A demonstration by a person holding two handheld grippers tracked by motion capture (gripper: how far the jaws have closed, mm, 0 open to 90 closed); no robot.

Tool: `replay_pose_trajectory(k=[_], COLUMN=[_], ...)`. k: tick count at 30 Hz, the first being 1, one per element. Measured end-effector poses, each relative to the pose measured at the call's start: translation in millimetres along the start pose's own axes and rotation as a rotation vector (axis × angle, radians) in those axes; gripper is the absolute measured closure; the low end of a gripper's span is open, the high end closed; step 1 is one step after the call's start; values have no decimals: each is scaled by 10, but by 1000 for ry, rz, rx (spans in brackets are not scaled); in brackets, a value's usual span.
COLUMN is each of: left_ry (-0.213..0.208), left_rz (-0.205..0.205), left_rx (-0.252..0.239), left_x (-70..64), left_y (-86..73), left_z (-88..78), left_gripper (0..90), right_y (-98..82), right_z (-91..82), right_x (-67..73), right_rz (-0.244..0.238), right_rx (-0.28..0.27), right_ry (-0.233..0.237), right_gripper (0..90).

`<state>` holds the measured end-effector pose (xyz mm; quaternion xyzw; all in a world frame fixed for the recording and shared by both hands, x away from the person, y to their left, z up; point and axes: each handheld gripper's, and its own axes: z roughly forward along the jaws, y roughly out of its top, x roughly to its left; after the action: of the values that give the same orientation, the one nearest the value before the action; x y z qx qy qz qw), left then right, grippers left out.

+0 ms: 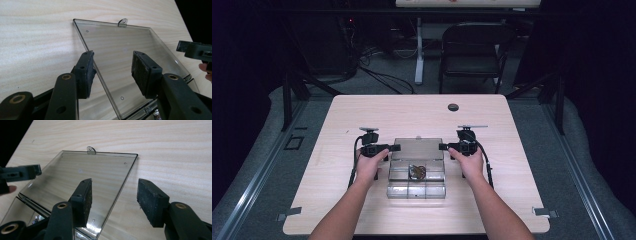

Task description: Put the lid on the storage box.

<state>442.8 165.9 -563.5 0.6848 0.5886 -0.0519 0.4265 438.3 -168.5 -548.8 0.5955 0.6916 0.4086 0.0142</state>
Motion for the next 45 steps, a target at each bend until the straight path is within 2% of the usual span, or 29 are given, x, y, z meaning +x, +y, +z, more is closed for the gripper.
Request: replay_pose_trajectory(k=[2, 5, 7, 11, 14, 19, 26, 28, 31, 40, 45], left_ry=[5, 3, 4, 12, 9, 11, 2, -1, -3, -17, -17], left_rz=[-2, -3, -9, -7, -12, -7, -12, -17, -21, -25, -25], left_rx=[6, 10, 9, 18, 18, 33, 39, 43, 49, 65, 68], left_x=[1, 14, 15, 25, 30, 40, 44, 40, 34, 44, 41], left_y=[-5, -4, -4, -9, -12, -10, -14, -16, -22, -17, -16], left_z=[17, 27, 31, 52, 60, 64, 72, 78, 87, 80, 77], left_gripper=[526, 526, 529, 536, 536, 536, 526, 515, 507, 505, 505], right_y=[-2, -8, -4, -12, -22, -36, -42, -48, -45, -53, -53], right_z=[20, 49, 51, 83, 107, 153, 185, 201, 198, 233, 241], right_x=[-13, -22, -33, -38, -40, -40, -41, -29, -35, -39, -24], right_rz=[18, 22, 26, 48, 53, 61, 80, 102, 89, 128, 149], right_rx=[4, 3, 22, 14, 39, 54, 75, 64, 86, 118, 110], right_ry=[18, 18, 21, 25, 23, 45, 70, 74, 81, 121, 121], right_gripper=[457, 457, 458, 466, 472, 472, 471, 471, 471, 464, 460])
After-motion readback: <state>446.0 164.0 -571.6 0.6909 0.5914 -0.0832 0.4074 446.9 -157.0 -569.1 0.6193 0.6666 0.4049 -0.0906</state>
